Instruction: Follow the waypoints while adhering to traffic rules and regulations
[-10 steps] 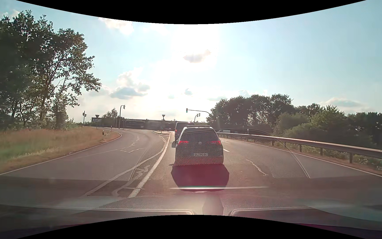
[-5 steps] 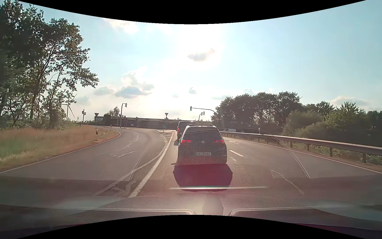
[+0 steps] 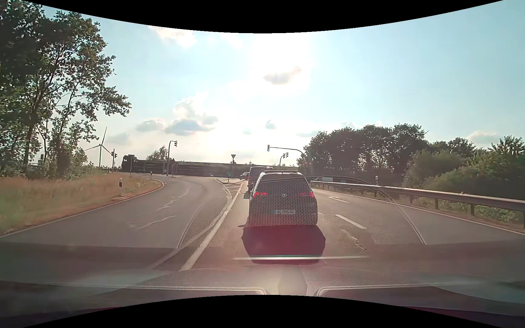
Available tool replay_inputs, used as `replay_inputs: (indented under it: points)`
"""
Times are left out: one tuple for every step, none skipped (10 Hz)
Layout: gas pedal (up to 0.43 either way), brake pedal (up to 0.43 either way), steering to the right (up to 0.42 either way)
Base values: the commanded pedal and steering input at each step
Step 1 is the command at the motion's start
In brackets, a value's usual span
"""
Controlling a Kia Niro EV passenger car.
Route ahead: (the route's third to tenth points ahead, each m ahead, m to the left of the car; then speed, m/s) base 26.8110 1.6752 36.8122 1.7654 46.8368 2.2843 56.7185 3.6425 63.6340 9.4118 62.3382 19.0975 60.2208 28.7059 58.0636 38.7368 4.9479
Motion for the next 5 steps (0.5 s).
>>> replay_inputs:
  points:
    - [0.150, 0.000, -0.034]
    - [0.209, 0.000, -0.033]
    - [0.209, 0.000, -0.033]
    - [0.209, 0.000, -0.033]
    - [0.209, 0.000, -0.033]
